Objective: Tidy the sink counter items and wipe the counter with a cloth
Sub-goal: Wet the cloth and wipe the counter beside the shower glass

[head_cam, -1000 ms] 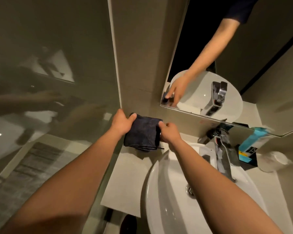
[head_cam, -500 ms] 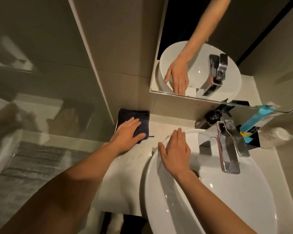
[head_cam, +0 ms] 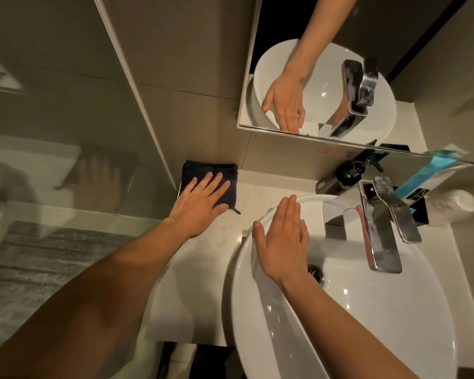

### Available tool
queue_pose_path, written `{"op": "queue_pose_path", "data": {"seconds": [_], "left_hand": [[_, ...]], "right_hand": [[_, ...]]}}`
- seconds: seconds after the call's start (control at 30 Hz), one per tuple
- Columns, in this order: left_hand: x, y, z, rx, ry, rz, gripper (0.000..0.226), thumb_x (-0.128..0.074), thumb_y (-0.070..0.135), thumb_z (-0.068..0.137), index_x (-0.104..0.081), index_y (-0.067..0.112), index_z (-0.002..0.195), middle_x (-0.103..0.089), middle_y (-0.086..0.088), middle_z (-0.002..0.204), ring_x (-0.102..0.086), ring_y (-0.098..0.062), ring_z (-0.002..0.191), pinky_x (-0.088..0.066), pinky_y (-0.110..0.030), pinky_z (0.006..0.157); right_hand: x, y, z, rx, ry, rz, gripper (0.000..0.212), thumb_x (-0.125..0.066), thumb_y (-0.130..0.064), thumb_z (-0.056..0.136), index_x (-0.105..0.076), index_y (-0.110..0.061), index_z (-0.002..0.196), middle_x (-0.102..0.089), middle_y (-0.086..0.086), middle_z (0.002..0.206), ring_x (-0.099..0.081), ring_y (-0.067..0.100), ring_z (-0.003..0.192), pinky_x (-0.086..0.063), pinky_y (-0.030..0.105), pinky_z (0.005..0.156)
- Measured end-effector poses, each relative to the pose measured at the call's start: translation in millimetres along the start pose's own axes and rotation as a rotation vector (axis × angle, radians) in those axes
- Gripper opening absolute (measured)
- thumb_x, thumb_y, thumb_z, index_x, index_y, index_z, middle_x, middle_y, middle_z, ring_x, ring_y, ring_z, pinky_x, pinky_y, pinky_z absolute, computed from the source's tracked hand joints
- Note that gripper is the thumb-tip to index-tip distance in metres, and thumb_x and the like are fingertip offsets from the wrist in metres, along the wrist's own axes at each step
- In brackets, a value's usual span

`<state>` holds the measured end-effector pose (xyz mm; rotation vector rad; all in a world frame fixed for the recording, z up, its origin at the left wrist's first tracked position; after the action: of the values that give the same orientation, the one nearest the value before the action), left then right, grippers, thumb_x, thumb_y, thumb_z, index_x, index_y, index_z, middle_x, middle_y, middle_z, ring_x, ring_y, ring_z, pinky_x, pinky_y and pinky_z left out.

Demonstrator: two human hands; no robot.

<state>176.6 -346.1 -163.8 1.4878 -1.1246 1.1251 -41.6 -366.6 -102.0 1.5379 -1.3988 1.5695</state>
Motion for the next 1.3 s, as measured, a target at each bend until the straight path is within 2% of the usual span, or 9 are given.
{"op": "queue_pose_path", "data": {"seconds": [0.33,0.7,0.93,1.1,1.2,1.3], "left_hand": [[0.9,-7.9,-14.2,0.053,-0.024,-0.235,0.052,-0.03,0.043,0.109,-0.025,0.033,0.16,-0.014,0.008,0.171,-0.004,-0.012,0.159,-0.002,-0.039,0.13],[-8.0,1.5,-87.4,0.149,0.023,-0.482,0.046,-0.04,0.035,0.109,-0.041,0.027,0.155,-0.026,0.008,0.168,-0.014,-0.01,0.157,-0.005,-0.033,0.128],[-21.8,15.6,-148.7,0.149,0.042,-0.521,0.046,-0.039,0.039,0.108,-0.044,0.029,0.153,-0.029,0.01,0.166,-0.015,-0.005,0.155,-0.009,-0.036,0.129],[-28.6,28.5,-185.8,0.166,0.034,-0.543,0.051,-0.031,0.045,0.107,-0.045,0.026,0.152,-0.028,0.012,0.164,-0.011,0.0,0.152,-0.005,-0.032,0.128],[-33.2,36.0,-208.2,0.168,0.05,-0.555,0.063,-0.023,0.053,0.102,-0.05,0.022,0.15,-0.034,0.007,0.163,-0.015,-0.003,0.151,-0.009,-0.036,0.128],[-36.4,43.5,-232.2,0.162,0.095,-0.557,0.062,-0.026,0.053,0.104,-0.054,0.018,0.147,-0.04,0.003,0.161,-0.022,-0.01,0.152,-0.014,-0.038,0.127]], "right_hand": [[0.2,0.1,0.2,0.001,-0.018,-0.017,0.08,-0.017,-0.06,0.103,0.013,-0.013,0.161,0.021,0.004,0.169,0.018,0.017,0.156,0.005,0.039,0.126],[-0.6,0.0,-0.9,0.011,-0.041,-0.033,0.081,-0.016,-0.059,0.103,0.012,-0.01,0.161,0.018,0.007,0.17,0.015,0.019,0.157,0.005,0.04,0.126],[0.0,-1.0,-1.5,0.022,-0.05,-0.042,0.083,-0.015,-0.061,0.102,0.01,-0.008,0.161,0.016,0.008,0.17,0.013,0.021,0.157,0.005,0.041,0.126],[0.1,-0.9,-0.1,0.025,-0.027,-0.023,0.083,-0.021,-0.059,0.102,0.006,-0.007,0.161,0.011,0.01,0.171,0.008,0.023,0.158,0.001,0.043,0.127],[0.4,-0.9,-0.1,0.035,-0.018,-0.014,0.084,-0.022,-0.059,0.102,0.005,-0.006,0.161,0.011,0.01,0.171,0.007,0.024,0.158,0.0,0.043,0.127],[-0.6,0.3,0.3,0.043,-0.027,-0.012,0.085,-0.02,-0.06,0.102,0.006,-0.006,0.161,0.012,0.01,0.171,0.008,0.023,0.158,0.001,0.043,0.127]]}}
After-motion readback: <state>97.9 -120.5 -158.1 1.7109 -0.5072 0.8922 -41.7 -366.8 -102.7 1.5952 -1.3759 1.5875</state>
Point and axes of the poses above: each hand's wrist, its own z-axis towards the middle knuckle, its own x-axis out of the back of the hand, y = z × x, the point moved 7 cm from there along z, towards the middle knuckle
